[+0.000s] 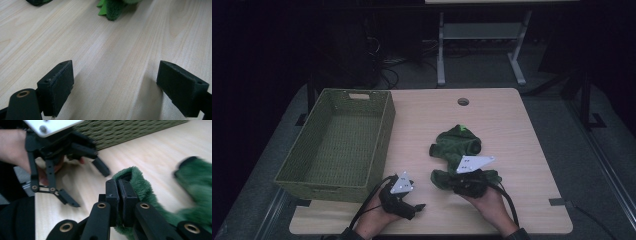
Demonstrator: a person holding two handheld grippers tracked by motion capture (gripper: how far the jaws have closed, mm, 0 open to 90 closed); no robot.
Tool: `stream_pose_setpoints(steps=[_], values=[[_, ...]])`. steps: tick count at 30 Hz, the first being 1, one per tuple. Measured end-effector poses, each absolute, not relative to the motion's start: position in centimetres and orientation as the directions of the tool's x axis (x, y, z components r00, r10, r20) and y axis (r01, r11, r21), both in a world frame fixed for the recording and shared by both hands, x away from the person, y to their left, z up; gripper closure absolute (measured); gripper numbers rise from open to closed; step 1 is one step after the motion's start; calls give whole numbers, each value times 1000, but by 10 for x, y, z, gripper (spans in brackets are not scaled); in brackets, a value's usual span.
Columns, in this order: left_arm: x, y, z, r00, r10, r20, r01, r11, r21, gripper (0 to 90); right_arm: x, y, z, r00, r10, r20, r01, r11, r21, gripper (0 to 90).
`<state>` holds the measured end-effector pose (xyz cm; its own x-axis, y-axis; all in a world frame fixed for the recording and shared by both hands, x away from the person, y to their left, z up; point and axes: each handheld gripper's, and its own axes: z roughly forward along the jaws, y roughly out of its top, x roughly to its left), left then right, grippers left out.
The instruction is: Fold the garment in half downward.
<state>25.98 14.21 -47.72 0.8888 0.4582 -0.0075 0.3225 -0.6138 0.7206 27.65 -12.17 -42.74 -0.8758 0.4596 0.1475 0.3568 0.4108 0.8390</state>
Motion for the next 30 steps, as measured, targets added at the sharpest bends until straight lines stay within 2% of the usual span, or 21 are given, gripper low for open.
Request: stream_pose_setpoints(steps=[8,16,21,24,30], values=[[260,142,-477,890,457,-2,318,-617,720,136,292,-155,-427,-814,560,152,413,373,831,862],[260,142,-477,890,455,-1,317,-619,719,136,305,-169,-443,-743,650,159,514,402,758,844],[260,142,-477,890,455,-1,317,-619,719,136,305,-177,-441,-723,681,116,511,414,754,816],[260,142,-477,891,455,-1,317,-619,719,136,305,-186,-437,-706,697,126,517,386,764,811],[260,142,-477,889,458,-4,320,-615,721,136,301,-184,-418,-730,669,141,465,334,820,882]])
